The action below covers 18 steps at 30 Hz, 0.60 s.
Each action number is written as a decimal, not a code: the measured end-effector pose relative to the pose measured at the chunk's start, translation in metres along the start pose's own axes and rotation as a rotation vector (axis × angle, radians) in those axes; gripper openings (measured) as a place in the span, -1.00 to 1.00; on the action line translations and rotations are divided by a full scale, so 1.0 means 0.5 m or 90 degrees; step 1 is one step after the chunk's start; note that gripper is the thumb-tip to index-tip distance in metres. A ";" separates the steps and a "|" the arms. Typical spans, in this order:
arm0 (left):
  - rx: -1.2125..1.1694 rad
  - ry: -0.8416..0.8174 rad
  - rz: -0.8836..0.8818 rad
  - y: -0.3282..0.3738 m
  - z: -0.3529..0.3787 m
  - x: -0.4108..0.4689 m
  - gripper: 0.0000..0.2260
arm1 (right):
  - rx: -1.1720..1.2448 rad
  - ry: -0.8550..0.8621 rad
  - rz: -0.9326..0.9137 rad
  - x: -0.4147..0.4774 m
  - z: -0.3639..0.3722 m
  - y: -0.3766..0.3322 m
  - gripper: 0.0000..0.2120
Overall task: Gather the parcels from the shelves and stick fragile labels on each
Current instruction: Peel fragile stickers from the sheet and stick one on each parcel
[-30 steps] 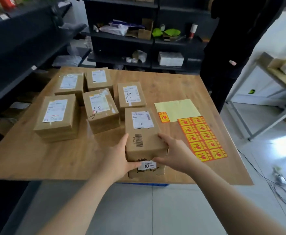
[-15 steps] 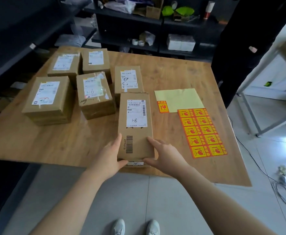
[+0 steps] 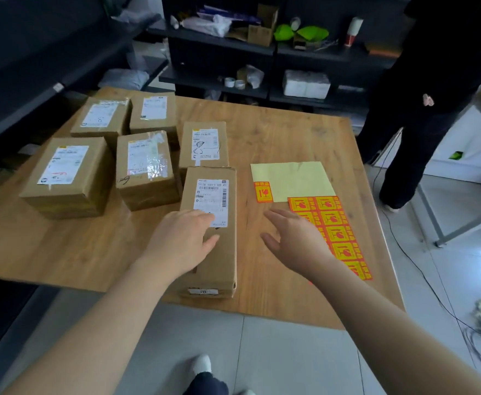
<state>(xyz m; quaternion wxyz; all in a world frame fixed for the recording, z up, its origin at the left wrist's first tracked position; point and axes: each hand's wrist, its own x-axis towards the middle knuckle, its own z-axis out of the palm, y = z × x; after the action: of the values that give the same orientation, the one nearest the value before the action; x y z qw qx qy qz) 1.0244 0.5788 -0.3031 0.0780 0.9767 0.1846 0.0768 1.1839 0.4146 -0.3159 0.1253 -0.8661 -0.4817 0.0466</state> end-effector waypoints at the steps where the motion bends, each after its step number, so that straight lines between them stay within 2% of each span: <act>1: 0.003 -0.004 0.008 0.002 0.000 0.024 -0.68 | 0.002 0.005 0.011 0.012 -0.005 0.011 -0.57; 8: 0.008 -0.041 0.055 -0.019 0.007 0.217 -0.71 | 0.016 0.012 0.111 0.117 -0.008 0.078 -0.60; 14: 0.015 -0.113 0.074 -0.038 0.042 0.371 -0.77 | 0.021 -0.035 0.195 0.198 0.025 0.136 -0.56; 18: 0.005 -0.156 0.065 -0.044 0.084 0.456 -0.72 | 0.018 -0.077 0.214 0.249 0.059 0.173 -0.55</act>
<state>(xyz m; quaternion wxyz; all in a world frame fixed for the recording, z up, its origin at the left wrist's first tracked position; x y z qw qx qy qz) 1.2339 0.6789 -0.3204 0.0923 0.9872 0.1241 -0.0397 1.3152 0.4813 -0.3619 0.0988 -0.9281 -0.3361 0.1260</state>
